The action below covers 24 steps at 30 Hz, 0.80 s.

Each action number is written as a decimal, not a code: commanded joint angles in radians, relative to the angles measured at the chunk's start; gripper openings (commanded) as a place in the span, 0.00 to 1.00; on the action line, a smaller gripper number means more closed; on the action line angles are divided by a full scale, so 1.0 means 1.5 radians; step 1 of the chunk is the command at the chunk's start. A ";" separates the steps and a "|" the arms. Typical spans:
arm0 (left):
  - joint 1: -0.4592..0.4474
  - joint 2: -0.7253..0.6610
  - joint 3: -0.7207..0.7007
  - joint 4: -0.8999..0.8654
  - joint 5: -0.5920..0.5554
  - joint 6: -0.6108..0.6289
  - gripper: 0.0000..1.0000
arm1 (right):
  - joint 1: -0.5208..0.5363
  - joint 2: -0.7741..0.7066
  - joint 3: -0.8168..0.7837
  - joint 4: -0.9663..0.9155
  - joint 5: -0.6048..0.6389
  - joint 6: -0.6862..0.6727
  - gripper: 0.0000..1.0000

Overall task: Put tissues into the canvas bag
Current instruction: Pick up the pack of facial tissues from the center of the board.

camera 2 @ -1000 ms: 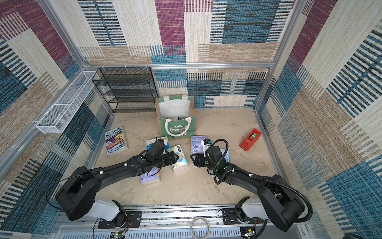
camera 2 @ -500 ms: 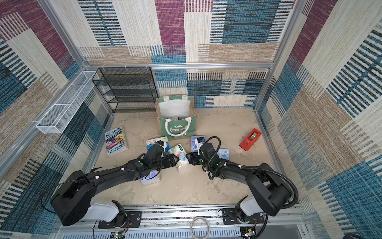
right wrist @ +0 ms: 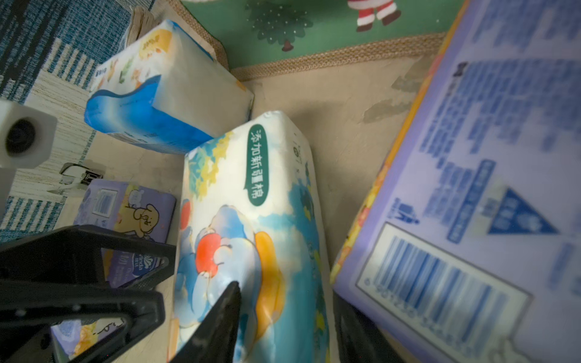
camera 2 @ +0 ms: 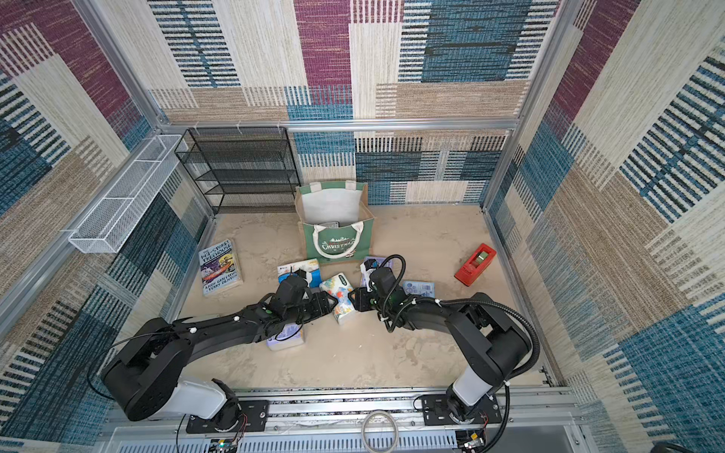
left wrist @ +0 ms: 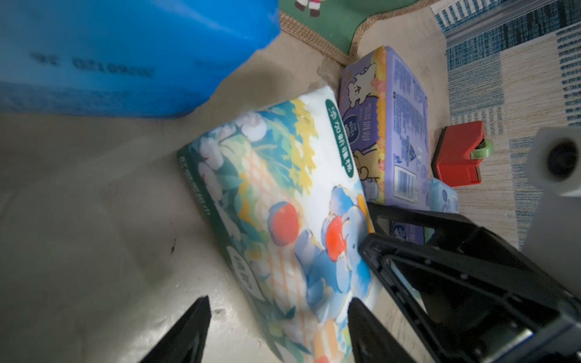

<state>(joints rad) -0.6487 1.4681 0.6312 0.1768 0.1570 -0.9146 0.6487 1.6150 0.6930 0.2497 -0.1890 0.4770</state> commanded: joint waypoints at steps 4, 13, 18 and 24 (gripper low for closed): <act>0.005 0.026 0.015 0.030 0.026 -0.023 0.73 | 0.001 0.012 0.009 -0.009 0.018 -0.018 0.47; 0.005 0.082 0.036 0.082 0.077 -0.027 0.70 | 0.001 0.001 -0.017 -0.016 0.008 -0.010 0.40; 0.005 0.088 0.019 0.139 0.097 -0.045 0.67 | 0.001 -0.046 -0.052 -0.006 -0.027 0.010 0.40; 0.002 0.061 0.004 0.117 0.107 -0.036 0.66 | 0.003 -0.106 -0.079 -0.048 -0.043 0.021 0.37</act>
<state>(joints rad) -0.6445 1.5764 0.6434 0.3401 0.2935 -0.9730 0.6506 1.4811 0.5781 0.2142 -0.2317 0.4961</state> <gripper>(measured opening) 0.665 0.374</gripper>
